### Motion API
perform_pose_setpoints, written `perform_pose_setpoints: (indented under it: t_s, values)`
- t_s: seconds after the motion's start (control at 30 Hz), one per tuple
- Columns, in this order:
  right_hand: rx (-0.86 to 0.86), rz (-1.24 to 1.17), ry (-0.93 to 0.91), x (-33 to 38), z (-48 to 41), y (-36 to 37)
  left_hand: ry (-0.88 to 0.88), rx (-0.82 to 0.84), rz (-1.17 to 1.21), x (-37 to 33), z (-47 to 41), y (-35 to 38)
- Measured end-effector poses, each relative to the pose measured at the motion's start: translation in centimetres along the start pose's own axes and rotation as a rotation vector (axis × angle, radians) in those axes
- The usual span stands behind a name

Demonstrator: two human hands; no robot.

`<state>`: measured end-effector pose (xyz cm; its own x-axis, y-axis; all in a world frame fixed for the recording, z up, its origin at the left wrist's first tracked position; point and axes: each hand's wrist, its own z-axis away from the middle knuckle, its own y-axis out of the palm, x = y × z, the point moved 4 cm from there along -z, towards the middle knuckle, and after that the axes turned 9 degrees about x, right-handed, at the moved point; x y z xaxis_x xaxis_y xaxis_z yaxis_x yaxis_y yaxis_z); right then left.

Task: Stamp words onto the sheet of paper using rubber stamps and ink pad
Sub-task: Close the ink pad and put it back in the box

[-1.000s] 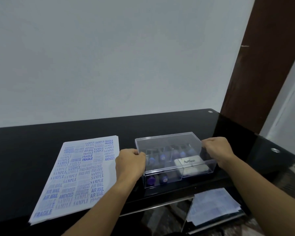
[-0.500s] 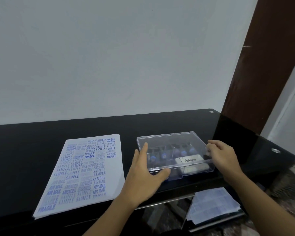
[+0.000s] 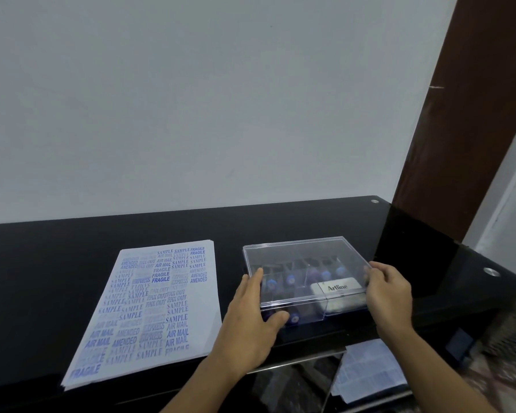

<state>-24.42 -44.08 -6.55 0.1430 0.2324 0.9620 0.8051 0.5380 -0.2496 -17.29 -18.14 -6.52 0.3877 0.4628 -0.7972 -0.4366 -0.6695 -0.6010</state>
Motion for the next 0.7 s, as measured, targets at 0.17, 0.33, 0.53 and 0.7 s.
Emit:
perform_pose_setpoints:
  t_s: [0.17, 0.33, 0.53, 0.7]
  values:
    - [-0.016, -0.030, -0.010, 0.1, -0.6, 1.0, -0.001, -0.011, -0.015, 0.3, -0.9, -0.6]
    - [-0.015, -0.015, 0.004, 0.5, -2.4, 2.7, -0.004, -0.012, -0.029, 0.4, -3.0, -1.7]
    - [-0.008, 0.012, 0.016, 1.4, -5.7, 6.1, -0.045, -0.001, -0.043, 1.2, -7.3, -3.6]
    - [0.038, 0.016, 0.023, 2.1, -9.1, 9.8, -0.100, -0.021, -0.049, 2.9, -11.7, -5.4]
